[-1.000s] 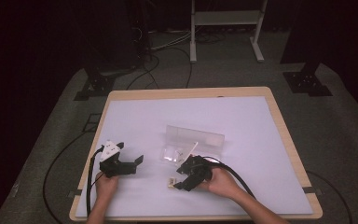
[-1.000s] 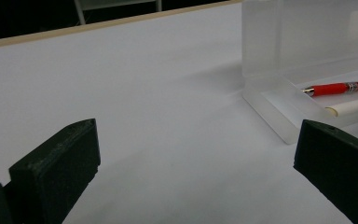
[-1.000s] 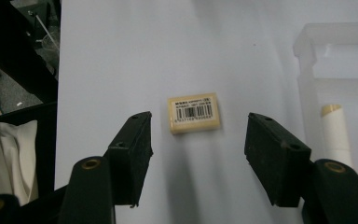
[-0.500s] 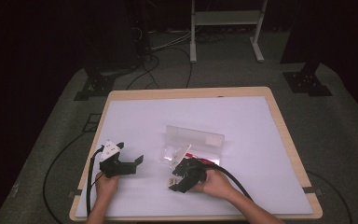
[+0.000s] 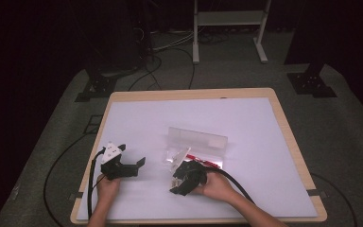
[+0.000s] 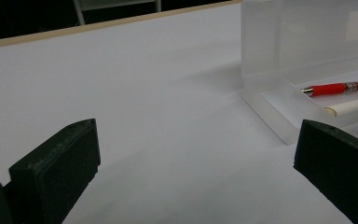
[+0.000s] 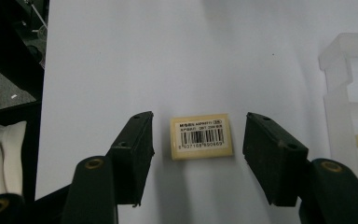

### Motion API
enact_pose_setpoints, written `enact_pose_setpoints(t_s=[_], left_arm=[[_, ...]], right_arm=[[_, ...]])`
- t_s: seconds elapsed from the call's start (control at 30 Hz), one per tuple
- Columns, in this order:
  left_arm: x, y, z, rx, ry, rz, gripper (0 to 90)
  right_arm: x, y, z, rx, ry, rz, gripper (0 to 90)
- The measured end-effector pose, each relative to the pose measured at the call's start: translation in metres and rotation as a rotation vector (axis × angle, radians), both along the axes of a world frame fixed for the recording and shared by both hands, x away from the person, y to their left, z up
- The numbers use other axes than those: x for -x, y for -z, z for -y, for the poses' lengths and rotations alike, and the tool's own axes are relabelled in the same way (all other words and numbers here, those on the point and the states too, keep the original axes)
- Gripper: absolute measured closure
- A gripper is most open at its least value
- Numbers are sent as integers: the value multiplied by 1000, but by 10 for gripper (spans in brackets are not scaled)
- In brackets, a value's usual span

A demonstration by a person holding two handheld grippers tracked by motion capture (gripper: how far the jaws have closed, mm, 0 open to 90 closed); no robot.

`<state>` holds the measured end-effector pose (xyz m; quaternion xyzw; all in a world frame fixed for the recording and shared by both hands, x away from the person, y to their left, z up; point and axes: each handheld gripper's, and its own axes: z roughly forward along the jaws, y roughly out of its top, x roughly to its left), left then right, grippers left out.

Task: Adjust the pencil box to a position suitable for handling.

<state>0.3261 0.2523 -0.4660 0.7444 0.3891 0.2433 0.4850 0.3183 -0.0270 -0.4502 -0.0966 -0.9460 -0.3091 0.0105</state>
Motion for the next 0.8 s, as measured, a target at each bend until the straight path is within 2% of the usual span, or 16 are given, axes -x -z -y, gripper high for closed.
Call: enact_pose_setpoints(t_s=[0.3, 0.6, 0.8], left_arm=[[0, 0, 0, 1, 0, -1, 0], [0, 0, -1, 8, 1, -1, 0], [0, 0, -1, 11, 1, -1, 0]], right_arm=[[1, 4, -4, 28, -9, 20, 479], [0, 5, -5, 36, -13, 27, 558], [1, 4, -6, 44, -25, 36, 578]])
